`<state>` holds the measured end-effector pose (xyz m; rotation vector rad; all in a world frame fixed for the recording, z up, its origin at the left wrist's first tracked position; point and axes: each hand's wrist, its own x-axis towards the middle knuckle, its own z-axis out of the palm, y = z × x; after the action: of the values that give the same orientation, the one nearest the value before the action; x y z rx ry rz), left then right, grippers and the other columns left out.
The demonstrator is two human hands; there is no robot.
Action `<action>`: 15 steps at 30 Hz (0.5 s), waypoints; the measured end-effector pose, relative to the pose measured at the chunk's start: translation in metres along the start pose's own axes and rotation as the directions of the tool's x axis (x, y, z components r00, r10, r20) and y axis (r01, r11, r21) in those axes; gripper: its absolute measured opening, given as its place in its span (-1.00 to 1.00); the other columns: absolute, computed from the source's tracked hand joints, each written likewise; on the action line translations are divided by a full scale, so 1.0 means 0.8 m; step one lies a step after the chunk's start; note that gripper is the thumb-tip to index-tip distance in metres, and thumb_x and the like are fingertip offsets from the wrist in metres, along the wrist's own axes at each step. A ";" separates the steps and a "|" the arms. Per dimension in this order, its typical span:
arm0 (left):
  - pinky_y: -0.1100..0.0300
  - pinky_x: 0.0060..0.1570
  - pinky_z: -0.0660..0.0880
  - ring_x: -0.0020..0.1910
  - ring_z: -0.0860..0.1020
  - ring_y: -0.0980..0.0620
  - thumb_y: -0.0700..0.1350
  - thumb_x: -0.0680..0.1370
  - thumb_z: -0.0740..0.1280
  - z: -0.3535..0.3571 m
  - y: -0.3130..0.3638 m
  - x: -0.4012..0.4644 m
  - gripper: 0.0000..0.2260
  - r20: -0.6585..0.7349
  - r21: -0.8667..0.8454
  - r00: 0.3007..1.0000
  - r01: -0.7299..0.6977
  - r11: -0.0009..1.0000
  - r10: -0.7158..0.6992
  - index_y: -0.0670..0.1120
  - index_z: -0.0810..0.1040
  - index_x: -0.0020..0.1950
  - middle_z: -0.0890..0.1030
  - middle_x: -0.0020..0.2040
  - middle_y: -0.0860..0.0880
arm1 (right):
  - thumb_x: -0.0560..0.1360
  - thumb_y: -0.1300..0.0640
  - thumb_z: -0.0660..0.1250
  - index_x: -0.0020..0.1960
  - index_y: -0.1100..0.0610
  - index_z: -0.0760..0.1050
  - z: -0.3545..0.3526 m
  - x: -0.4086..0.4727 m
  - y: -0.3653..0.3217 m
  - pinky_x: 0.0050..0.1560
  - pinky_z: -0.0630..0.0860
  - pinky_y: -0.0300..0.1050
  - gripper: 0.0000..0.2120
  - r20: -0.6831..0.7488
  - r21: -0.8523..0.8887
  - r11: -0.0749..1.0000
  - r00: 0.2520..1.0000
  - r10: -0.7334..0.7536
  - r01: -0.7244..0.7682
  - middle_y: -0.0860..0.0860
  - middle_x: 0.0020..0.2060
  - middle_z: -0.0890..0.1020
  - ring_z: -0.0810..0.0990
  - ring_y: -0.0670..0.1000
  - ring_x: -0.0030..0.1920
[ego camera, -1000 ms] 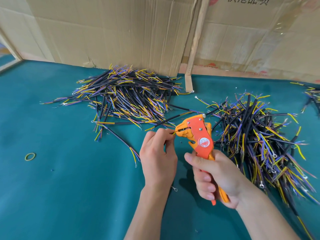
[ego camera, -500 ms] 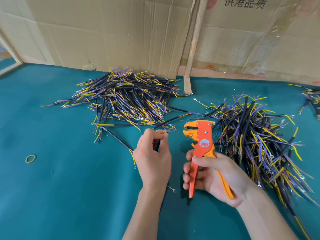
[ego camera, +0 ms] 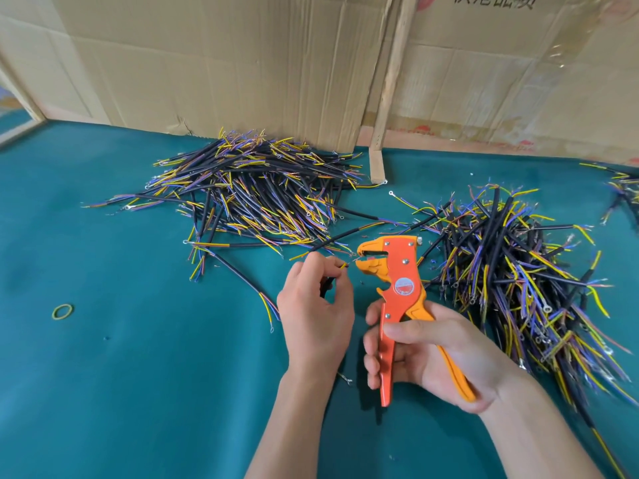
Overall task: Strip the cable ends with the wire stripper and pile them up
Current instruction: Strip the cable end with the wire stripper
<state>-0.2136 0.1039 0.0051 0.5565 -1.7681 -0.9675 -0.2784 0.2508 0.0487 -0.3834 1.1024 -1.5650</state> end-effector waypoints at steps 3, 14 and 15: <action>0.18 -0.15 0.55 -0.14 0.61 0.02 -0.31 0.42 0.37 0.000 -0.002 -0.001 -0.79 0.013 0.047 0.996 -0.087 0.995 0.087 -0.01 0.45 -0.20 0.61 -0.12 0.18 | 0.37 0.27 0.53 0.04 0.25 0.59 -0.001 -0.002 -0.001 -0.17 0.59 0.20 -0.72 -0.024 -0.029 1.000 1.000 0.001 -0.002 0.30 -0.19 0.55 0.57 0.27 -0.23; 0.03 -0.21 0.56 -0.17 0.59 -0.04 -0.31 0.43 0.38 0.000 -0.002 -0.001 -0.87 0.044 0.096 0.988 -0.152 0.984 0.148 -0.12 0.48 -0.22 0.58 -0.05 0.15 | 0.38 0.05 0.57 -0.20 0.16 0.47 0.004 0.000 0.002 -0.39 0.47 0.01 -0.70 -0.107 -0.052 0.998 0.994 0.025 -0.030 0.17 -0.38 0.42 0.43 0.12 -0.46; 0.04 -0.21 0.56 -0.17 0.58 -0.03 -0.31 0.43 0.38 0.000 -0.002 -0.001 -0.86 0.043 0.098 0.988 -0.152 0.983 0.149 -0.11 0.48 -0.21 0.58 -0.06 0.15 | 0.38 0.03 0.56 -0.22 0.15 0.46 0.005 0.000 0.003 -0.41 0.45 -0.02 -0.69 -0.114 -0.053 0.998 0.993 0.029 -0.035 0.16 -0.40 0.41 0.41 0.11 -0.47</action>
<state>-0.2129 0.1035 0.0031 0.4639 -1.8703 -0.7907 -0.2746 0.2492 0.0489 -0.3155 1.2352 -1.5460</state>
